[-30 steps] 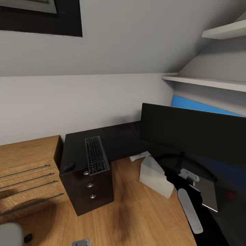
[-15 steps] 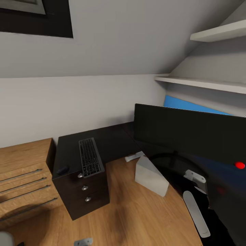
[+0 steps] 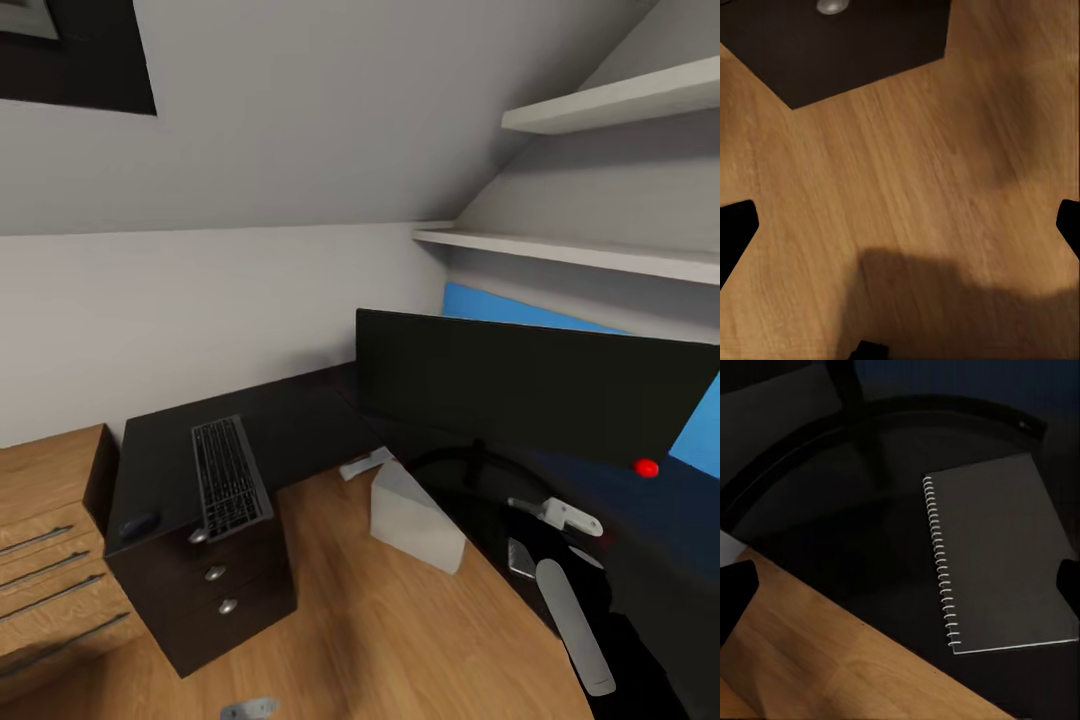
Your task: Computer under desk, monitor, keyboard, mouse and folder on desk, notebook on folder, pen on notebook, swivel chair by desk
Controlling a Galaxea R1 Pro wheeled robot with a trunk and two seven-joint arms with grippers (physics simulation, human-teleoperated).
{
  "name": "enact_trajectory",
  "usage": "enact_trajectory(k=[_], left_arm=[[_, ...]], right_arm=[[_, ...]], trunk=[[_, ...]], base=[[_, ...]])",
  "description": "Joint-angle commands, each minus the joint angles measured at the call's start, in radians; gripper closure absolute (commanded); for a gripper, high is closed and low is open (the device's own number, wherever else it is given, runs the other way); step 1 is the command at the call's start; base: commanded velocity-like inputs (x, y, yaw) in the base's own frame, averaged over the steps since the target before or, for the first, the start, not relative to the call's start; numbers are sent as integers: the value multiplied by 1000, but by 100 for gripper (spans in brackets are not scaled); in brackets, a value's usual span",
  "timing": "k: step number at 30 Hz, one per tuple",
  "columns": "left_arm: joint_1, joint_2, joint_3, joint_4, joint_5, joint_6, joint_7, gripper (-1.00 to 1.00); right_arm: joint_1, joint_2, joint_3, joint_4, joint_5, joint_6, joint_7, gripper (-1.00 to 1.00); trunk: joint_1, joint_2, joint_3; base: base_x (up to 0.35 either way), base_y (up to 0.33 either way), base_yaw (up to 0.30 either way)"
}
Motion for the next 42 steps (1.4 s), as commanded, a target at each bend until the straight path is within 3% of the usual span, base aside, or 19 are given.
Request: enact_trajectory(k=[1, 6, 16, 17, 25, 42], left_arm=[[-1, 0, -10, 1, 11, -6, 7, -100], [-1, -1, -20, 6, 11, -6, 7, -100], [-1, -1, -23, 8, 11, -5, 6, -100], [-1, -1, -24, 8, 11, -5, 6, -100], [-1, -2, -24, 8, 9, -6, 6, -100], [-1, -2, -24, 8, 10, -6, 7, -100]], right_arm=[[-1, -1, 1, 0, -6, 3, -8, -100], [-1, -2, 2, 4, 4, 3, -7, -100], [-1, 0, 9, 76, 75, -19, 3, -100], [-2, 0, 9, 137, 97, -68, 15, -100], [-17, -16, 6, 362, 169, -172, 93, -100], [-89, -69, 5, 555, 178, -304, 116, -100]], trunk=[[1, -1, 0], [1, -1, 5], [1, -1, 6], [1, -1, 6], [1, -1, 6], [1, -1, 6]], base=[[258, 0, -219], [293, 0, -213], [138, 0, -36], [12, 0, -3], [4, 0, -1], [88, 0, 0]])
